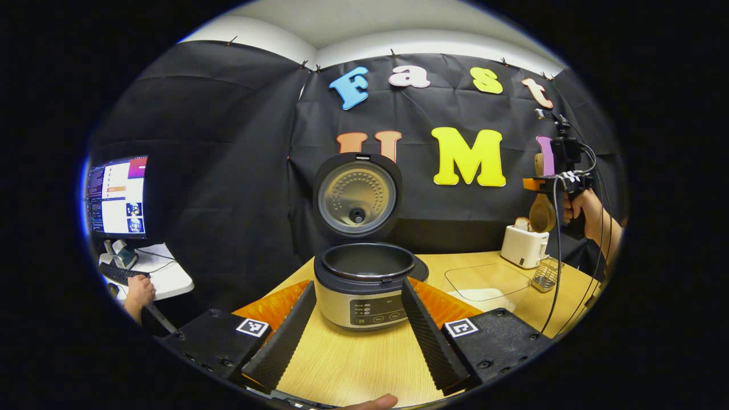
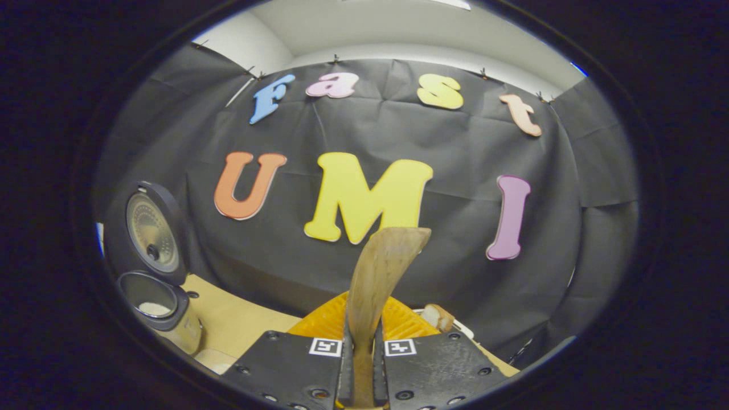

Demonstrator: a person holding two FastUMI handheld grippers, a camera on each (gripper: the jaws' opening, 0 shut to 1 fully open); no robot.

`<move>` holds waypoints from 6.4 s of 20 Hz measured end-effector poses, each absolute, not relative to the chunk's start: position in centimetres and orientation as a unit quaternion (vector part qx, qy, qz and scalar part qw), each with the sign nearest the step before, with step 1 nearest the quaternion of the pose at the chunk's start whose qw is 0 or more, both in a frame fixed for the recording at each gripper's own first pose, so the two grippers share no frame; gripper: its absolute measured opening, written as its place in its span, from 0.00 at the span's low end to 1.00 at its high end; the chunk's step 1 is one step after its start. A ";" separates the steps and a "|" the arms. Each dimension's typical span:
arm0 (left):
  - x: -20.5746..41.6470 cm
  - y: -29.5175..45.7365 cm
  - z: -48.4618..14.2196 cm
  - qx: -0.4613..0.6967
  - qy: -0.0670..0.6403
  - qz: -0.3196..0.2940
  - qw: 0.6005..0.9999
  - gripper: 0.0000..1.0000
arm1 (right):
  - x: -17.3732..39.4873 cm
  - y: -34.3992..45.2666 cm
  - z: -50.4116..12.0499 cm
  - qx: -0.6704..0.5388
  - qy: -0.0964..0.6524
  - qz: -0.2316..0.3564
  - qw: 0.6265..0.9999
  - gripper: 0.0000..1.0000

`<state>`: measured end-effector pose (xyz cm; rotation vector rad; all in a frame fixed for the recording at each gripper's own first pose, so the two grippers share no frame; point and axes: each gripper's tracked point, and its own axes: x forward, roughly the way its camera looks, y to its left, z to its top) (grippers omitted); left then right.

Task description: Close the left gripper, press the button to open the rice cooker; take a wooden spoon from the chopstick holder with the right hand, scoop a spoonful of rice and pour it into the rice cooker, then put the wooden spoon back into the chopstick holder.

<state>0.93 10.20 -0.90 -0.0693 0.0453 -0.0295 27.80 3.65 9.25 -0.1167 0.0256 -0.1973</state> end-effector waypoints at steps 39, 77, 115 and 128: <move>0.0 7.0 3.1 -0.052 -0.002 0.029 0.998 0.98 | 15.7 -13.1 -0.4 -0.020 0.094 -0.151 0.984 0.94; 31.9 12.4 18.1 -0.025 0.066 0.056 0.996 0.99 | 9.0 -6.0 -5.4 0.026 0.114 -0.041 0.992 0.96; 19.3 7.1 -1.7 -0.024 0.155 0.033 0.987 0.97 | 4.9 -5.1 -2.0 0.057 0.082 -0.033 0.994 0.94; 19.7 6.9 -1.7 0.000 -0.004 0.049 0.999 0.97 | 5.7 -3.5 -3.4 0.056 0.102 -0.019 0.993 0.94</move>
